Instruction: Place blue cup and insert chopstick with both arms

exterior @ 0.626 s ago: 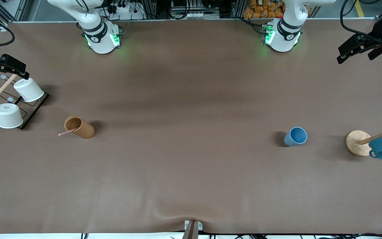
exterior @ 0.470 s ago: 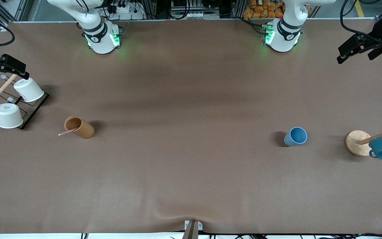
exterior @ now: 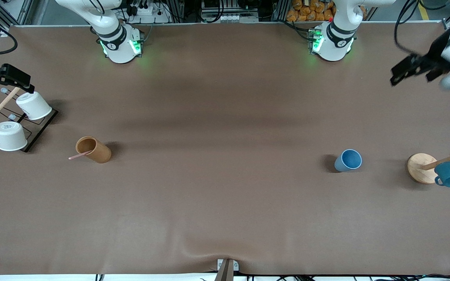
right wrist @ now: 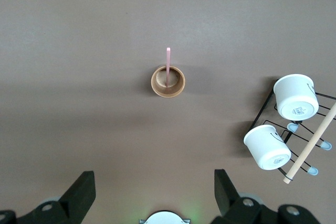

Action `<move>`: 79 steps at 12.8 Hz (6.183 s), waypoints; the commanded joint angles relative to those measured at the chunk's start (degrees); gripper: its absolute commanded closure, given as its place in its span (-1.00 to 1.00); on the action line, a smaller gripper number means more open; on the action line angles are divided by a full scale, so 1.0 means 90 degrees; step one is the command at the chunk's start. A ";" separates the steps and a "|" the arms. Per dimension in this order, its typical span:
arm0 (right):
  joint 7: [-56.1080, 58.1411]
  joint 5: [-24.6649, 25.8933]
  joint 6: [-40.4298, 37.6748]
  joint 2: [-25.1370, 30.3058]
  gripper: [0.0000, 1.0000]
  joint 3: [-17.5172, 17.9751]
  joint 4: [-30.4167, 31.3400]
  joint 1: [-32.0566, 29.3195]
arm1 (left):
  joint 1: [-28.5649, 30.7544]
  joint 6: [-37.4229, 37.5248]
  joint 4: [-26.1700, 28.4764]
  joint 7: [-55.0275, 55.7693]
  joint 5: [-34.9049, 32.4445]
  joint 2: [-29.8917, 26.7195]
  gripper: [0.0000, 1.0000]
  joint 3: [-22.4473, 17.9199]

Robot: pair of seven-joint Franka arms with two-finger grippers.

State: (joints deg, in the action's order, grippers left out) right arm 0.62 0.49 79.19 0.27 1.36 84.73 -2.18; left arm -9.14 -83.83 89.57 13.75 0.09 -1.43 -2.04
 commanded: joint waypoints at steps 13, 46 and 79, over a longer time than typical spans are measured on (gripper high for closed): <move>-0.0088 0.0082 0.2664 -0.1972 -1.00 -0.0024 0.0830 -0.0138 | 0.0127 -0.4327 0.2098 -0.0297 -0.0137 0.1749 -0.83 -0.0047; -0.1690 0.0004 0.1671 -0.2423 1.00 0.0035 0.0206 -0.0011 | -0.1482 -0.5138 0.1172 0.4544 -0.0147 0.2940 1.00 0.2082; -0.4570 0.0326 0.3964 -0.3369 1.00 0.0015 -0.0840 0.5359 | 0.1211 -0.0326 -0.0656 0.0340 0.0156 0.0471 -1.00 0.1351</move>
State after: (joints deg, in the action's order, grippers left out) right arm -37.63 2.08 113.66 -28.43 2.13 77.78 44.45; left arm 1.41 -89.85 83.10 22.63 -0.16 5.29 12.40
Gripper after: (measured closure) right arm 0.903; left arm 0.000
